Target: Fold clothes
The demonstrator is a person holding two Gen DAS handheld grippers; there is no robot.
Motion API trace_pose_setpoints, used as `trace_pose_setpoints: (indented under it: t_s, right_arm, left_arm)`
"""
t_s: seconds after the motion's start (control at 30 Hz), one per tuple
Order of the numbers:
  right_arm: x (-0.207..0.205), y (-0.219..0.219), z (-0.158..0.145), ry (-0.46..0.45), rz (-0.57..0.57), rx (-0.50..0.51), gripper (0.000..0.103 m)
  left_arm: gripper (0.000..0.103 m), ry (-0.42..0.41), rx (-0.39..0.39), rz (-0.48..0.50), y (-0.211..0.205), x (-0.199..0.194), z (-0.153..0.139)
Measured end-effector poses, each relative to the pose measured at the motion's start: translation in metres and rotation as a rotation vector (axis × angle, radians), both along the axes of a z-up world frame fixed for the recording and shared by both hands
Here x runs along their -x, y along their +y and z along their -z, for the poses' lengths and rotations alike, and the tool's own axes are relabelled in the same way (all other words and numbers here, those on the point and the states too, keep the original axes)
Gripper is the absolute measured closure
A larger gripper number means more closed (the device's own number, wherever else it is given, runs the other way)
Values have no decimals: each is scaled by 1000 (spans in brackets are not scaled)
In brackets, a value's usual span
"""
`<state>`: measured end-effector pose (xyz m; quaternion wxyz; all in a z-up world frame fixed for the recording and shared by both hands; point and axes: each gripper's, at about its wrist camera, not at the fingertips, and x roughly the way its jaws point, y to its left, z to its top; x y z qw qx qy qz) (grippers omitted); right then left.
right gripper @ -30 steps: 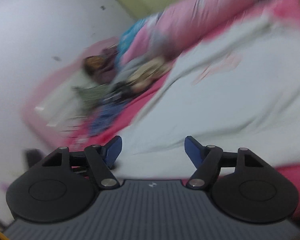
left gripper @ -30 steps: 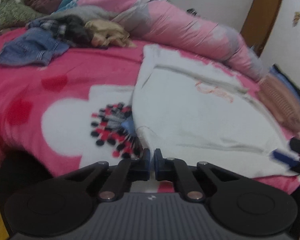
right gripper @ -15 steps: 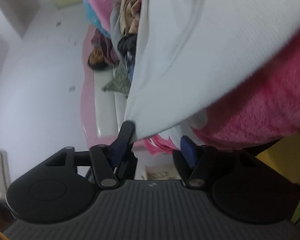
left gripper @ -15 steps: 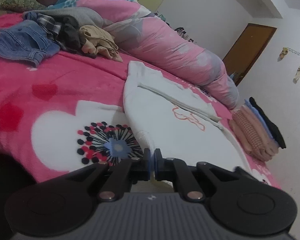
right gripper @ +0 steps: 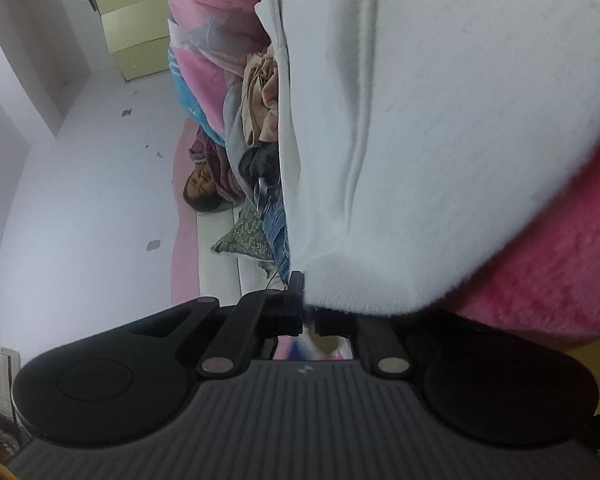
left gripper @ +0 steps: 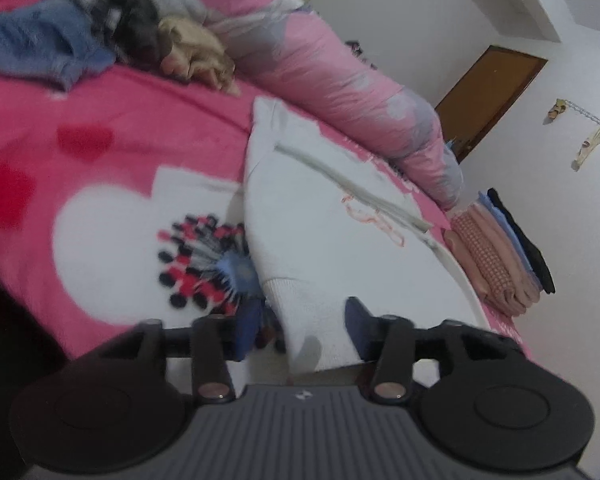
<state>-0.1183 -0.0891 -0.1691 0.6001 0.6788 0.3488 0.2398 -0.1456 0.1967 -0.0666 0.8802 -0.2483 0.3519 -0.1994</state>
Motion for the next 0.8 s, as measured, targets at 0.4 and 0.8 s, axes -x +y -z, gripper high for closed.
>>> trace_pose_setpoints:
  t_s: [0.4,0.8]
  right_arm:
    - [-11,8,8,4,6,-45,96]
    - [-21,28,19,51,-38,-62,94]
  left_arm:
    - [43,43,112,66,12,-18,22]
    - [41,-9,164,102,30,-16,16]
